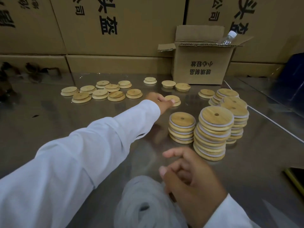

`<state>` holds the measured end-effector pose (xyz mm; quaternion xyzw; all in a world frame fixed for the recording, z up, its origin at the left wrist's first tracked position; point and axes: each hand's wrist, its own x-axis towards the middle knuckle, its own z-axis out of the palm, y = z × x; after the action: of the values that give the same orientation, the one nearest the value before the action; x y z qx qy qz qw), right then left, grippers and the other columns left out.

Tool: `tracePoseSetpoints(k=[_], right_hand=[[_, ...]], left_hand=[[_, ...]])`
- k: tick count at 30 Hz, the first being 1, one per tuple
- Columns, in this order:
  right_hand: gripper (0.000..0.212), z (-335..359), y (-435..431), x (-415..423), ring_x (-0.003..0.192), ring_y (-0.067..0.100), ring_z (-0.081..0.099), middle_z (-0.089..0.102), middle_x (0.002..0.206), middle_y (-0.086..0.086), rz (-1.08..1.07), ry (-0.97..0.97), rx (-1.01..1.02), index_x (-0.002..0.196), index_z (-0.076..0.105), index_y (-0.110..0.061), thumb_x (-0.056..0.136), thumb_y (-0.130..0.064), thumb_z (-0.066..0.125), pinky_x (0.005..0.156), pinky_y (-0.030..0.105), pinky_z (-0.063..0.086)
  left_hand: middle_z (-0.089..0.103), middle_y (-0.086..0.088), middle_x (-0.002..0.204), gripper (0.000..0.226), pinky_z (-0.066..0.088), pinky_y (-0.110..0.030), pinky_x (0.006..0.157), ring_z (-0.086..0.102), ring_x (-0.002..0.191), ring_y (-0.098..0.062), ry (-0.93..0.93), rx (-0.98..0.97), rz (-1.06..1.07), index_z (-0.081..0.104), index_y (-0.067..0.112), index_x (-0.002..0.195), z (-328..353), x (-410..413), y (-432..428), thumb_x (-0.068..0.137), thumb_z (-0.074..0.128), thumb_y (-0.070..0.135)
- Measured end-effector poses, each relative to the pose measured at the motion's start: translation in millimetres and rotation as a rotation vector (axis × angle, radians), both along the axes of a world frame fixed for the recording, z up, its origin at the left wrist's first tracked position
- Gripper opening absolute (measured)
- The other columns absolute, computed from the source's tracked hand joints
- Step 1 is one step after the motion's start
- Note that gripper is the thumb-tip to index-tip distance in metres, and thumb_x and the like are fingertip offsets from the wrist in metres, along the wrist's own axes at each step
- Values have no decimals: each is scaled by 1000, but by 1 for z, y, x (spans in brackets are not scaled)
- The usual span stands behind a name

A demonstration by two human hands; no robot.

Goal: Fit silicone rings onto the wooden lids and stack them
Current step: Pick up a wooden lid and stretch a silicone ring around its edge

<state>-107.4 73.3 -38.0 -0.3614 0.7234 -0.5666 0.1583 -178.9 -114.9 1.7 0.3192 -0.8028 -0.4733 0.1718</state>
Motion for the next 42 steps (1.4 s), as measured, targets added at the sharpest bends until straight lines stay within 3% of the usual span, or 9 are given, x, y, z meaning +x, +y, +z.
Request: tracePoseSetpoints(k=[3, 9, 14, 19, 23, 27, 31, 37, 42], right_hand=[[19, 0, 0, -4, 59, 25, 62, 65, 63, -4, 17, -4, 49, 81, 55, -31, 72, -19, 67, 59, 32, 48], [31, -1, 0, -6, 56, 18, 62, 68, 66, -3, 16, -64, 87, 82, 56, -46, 69, -21, 69, 53, 18, 43], [42, 0, -2, -6, 48, 8, 55, 66, 61, -5, 6, -61, 99, 80, 53, -54, 66, -18, 72, 51, 13, 40], [19, 1, 1, -7, 58, 23, 63, 67, 67, -2, 45, -44, 100, 79, 58, -33, 71, -19, 68, 55, 23, 47], [18, 3, 0, -5, 55, 24, 60, 63, 61, -1, 36, -34, 53, 80, 56, -28, 75, -14, 66, 58, 35, 48], [18, -1, -1, -3, 57, 33, 57, 60, 58, 0, -15, -6, -2, 80, 57, -26, 76, -10, 65, 58, 39, 47], [18, -2, 0, -3, 49, 18, 55, 57, 52, -2, -38, -14, -22, 79, 58, -25, 79, -8, 63, 51, 31, 45], [22, -2, 0, -1, 44, 11, 52, 56, 52, -5, -38, 25, -20, 72, 60, -24, 80, -3, 63, 48, 21, 44], [16, 2, 6, 5, 72, 4, 54, 58, 74, -7, 138, 364, 146, 69, 70, -33, 77, -19, 68, 67, 15, 42]], left_hand=[[59, -7, 116, 32, 41, -30, 92, 56, 108, -25, 34, -152, 48, 58, 13, 109, 3, -18, -28, 83, 66, 30], [34, -4, 146, 63, 32, -36, 105, 37, 131, -27, -335, -625, -211, 38, 26, 138, -5, -41, -72, 82, 64, 37], [36, -6, 144, 51, 32, -41, 105, 35, 131, -32, -459, -691, -251, 38, 35, 137, -19, -57, -77, 89, 50, 47], [49, -2, 135, 40, 37, -33, 94, 44, 122, -29, -487, -744, -196, 48, 34, 128, -10, -49, -71, 90, 49, 42], [58, -8, 118, 34, 35, -29, 76, 51, 96, -24, -336, -602, -90, 57, 20, 120, 3, -28, -64, 95, 40, 37], [60, -11, 115, 32, 37, -27, 79, 49, 90, -23, -213, -412, 31, 60, 13, 117, 10, 1, -54, 97, 41, 27], [59, -15, 122, 29, 48, -41, 93, 57, 108, -35, -32, 30, 124, 59, 10, 120, 18, 33, -41, 93, 48, 13], [58, -9, 115, 24, 50, -41, 67, 59, 107, -32, 285, 752, 126, 52, 13, 119, 27, 95, -1, 96, 45, 17], [58, -4, 84, 15, 52, -37, 56, 60, 67, -21, 277, 829, 124, 52, 10, 100, 7, 139, 29, 95, 45, 22]])
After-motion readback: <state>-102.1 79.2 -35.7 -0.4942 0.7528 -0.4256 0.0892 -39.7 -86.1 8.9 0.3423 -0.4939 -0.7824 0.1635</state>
